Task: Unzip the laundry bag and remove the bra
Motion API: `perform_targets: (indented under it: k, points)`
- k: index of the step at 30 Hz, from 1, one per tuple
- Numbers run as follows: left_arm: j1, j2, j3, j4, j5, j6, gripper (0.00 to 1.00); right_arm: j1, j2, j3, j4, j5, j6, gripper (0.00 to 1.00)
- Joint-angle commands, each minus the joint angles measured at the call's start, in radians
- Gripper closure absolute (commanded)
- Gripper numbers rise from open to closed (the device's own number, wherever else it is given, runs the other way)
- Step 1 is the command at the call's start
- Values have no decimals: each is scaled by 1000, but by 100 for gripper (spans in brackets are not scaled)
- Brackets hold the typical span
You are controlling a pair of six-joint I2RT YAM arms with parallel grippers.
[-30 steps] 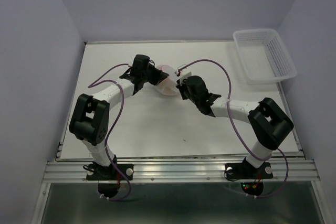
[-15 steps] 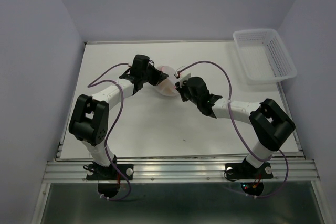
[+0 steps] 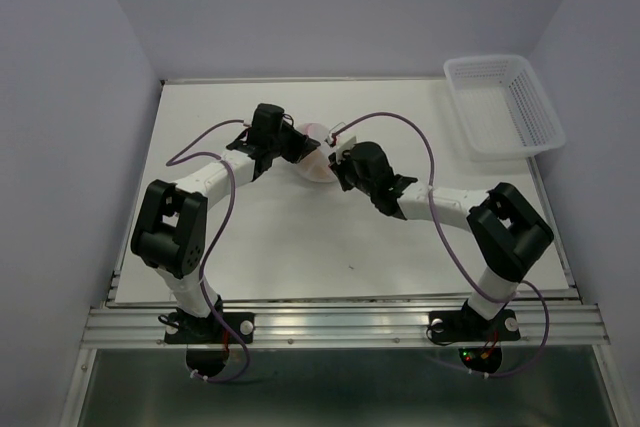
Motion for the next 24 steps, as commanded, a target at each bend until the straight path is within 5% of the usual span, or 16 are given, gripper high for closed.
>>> perform_targets:
  k: [1,21,24]
  points:
    - [-13,-33,14,1,-1,20,100,5,7,60,13,7,-4,87]
    - [-11,-41,30,-46,-88,12,100,5,-92,65,-215,222,82,92]
    - [-11,-52,29,-52,-105,11,100,5,-85,50,-226,259,114,86]
